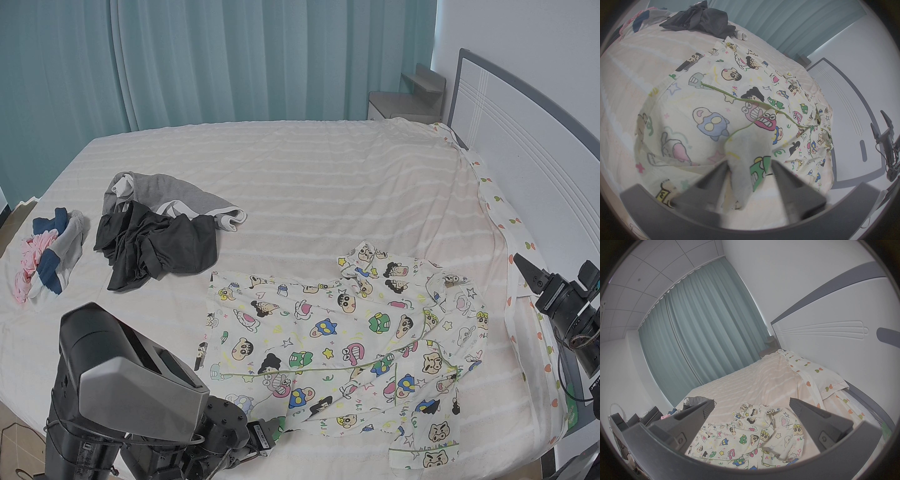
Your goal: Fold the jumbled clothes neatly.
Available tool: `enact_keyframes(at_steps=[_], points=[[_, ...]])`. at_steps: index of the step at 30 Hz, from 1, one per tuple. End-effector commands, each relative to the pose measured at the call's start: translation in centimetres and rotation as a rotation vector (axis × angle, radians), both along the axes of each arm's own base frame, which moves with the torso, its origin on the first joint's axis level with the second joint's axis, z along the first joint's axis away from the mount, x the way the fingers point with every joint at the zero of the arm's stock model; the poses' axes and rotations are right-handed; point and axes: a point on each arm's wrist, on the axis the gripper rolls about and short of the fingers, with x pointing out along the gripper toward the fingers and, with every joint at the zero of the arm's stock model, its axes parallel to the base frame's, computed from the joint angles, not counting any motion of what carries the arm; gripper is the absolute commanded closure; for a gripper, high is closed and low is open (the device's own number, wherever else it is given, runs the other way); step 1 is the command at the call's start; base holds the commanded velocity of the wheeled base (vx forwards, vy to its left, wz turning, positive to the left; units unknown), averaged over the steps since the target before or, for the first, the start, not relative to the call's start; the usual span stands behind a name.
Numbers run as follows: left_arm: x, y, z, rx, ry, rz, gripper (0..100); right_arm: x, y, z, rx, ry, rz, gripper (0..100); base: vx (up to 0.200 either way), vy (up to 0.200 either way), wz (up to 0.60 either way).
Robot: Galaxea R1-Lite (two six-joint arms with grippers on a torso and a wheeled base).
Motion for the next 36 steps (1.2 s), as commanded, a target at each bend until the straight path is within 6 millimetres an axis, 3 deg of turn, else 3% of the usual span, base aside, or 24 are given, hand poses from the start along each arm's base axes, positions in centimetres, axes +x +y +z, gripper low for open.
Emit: enact_keyframes(at_steps=[1,22,36], points=[[0.2,0.0,-0.1,0.009,-0.011,0.024,100,-0.1,0.2,0.0,0.001,-0.002,0.013,0,0.0,0.0,0.0],[1.3,0.7,0.8,0.033,-0.124,0.103,100,-0.2,0.3,0.2,0.002,-0.009,0.016,0,0.0,0.0,0.0],[4.3,2.9,2.9,0.04,-0.235,0.207,100,-0.2,0.3,0.2,0.002,-0.011,0.016,0,0.0,0.0,0.0]])
